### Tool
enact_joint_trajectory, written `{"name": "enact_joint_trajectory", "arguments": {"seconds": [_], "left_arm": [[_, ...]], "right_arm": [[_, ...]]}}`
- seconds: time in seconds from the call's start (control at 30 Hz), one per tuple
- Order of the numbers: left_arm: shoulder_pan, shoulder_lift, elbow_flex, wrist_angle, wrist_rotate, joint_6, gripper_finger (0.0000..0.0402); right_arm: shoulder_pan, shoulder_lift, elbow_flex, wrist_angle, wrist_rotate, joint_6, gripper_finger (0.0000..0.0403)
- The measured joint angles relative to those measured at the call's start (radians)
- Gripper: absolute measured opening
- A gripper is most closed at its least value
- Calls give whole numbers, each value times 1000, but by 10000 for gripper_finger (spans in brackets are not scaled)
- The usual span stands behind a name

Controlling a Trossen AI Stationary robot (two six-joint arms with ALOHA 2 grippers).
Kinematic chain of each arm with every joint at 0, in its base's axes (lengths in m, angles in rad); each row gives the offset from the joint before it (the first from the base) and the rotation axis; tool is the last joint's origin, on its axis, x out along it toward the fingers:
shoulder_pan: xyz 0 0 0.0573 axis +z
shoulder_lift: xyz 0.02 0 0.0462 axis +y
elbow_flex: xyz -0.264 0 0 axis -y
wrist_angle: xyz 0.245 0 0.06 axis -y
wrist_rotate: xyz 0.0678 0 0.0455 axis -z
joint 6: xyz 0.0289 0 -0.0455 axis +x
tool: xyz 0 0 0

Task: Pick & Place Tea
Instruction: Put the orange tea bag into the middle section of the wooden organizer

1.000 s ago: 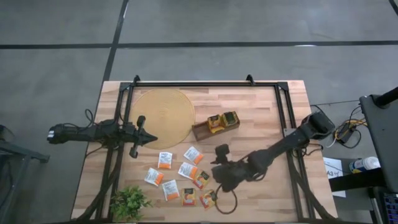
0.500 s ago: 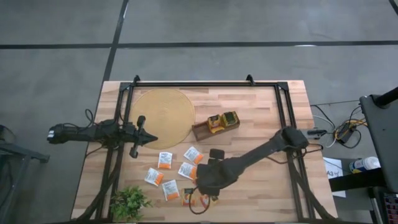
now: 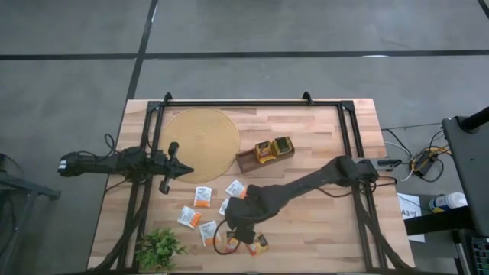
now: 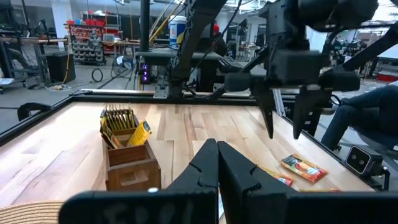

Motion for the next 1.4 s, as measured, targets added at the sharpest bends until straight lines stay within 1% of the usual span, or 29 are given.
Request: {"name": "enact_joint_trajectory", "arguments": {"seconds": [0.37,0.5,0.8,0.9,1.1,1.17,1.23,1.4], "left_arm": [[0,0,0,0,0,0,0],[0,0,0,0,0,0,0],[0,0,0,1,0,0,0],[1,0,0,0,0,0,0],[1,0,0,0,0,0,0],[1,0,0,0,0,0,0],[1,0,0,0,0,0,0],[1,0,0,0,0,0,0]], "right_arm": [[-14,34,-45,-1,-37,83,179],[-15,48,-47,16,-91,107,184],[-44,92,-65,43,-94,151,185],[-66,104,-89,42,-114,164,185],[-86,95,-144,40,-133,200,185],[-83,89,-150,42,-156,207,185],[-80,88,-151,56,-185,208,185],[-65,88,-166,119,-187,213,185]]}}
